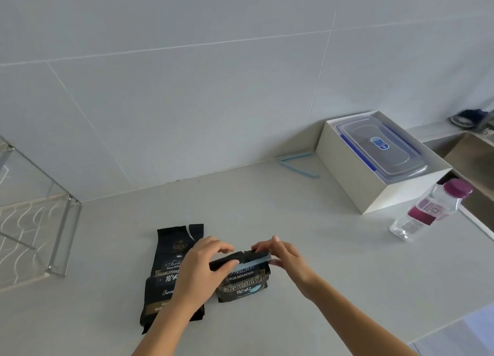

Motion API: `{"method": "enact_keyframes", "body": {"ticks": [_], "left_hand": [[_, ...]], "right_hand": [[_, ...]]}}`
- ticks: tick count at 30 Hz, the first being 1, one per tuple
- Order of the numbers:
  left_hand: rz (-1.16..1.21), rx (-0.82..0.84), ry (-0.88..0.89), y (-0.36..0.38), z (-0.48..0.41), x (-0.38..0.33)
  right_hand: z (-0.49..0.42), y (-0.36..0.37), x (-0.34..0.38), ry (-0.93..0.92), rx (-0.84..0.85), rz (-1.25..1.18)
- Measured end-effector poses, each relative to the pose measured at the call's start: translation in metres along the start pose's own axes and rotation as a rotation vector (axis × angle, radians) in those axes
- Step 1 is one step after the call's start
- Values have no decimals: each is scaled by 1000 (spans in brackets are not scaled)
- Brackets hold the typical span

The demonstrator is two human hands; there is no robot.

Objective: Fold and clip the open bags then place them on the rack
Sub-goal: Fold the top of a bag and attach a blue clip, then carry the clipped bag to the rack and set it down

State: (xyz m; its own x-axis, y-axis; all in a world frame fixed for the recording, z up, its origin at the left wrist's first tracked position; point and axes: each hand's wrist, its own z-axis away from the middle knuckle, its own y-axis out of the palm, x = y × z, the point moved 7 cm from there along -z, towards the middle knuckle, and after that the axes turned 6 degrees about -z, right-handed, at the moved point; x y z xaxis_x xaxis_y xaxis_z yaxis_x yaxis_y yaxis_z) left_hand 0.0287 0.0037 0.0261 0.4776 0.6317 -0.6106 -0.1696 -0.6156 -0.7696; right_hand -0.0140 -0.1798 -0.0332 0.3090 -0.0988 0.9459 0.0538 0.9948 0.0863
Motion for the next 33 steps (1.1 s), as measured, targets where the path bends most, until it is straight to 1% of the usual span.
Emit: {"method": "enact_keyframes", "body": {"ticks": [2, 4, 6, 7, 9, 11, 13, 16, 19, 21, 24, 29, 33], "left_hand": [[59, -1, -141, -1, 12, 25], [183, -40, -335, 3, 25, 46], [296, -81, -489, 10, 34, 56], [360, -94, -545, 15, 36, 57], [473, -113, -627, 24, 39, 58], [496, -121, -668, 30, 42, 58], [496, -95, -665, 34, 45, 57], [567, -8, -644, 41, 45, 47], [643, 42, -666, 42, 44, 40], [688, 28, -669, 37, 43, 38], [702, -21, -642, 27, 40, 36], [676, -104, -488, 5, 19, 26], [610, -141, -386, -10, 11, 20]], "right_hand": [[4, 2, 2, 15, 76, 8], [5, 10, 2, -3, 164, 92], [2, 17, -6, -10, 204, 183], [1, 18, -11, -14, 190, 196], [-3, 17, -20, 10, 121, 140], [-8, 16, -28, 76, 38, 48], [-16, 19, -30, 108, -41, 8], [-26, 21, -23, 146, -127, 71], [-30, 24, -18, 160, -88, 144], [-30, 24, -17, 146, -61, 165], [-28, 22, -9, 126, -108, 124], [-25, 20, 18, 66, -235, 63], [-22, 29, 33, 40, -247, 42]]}}
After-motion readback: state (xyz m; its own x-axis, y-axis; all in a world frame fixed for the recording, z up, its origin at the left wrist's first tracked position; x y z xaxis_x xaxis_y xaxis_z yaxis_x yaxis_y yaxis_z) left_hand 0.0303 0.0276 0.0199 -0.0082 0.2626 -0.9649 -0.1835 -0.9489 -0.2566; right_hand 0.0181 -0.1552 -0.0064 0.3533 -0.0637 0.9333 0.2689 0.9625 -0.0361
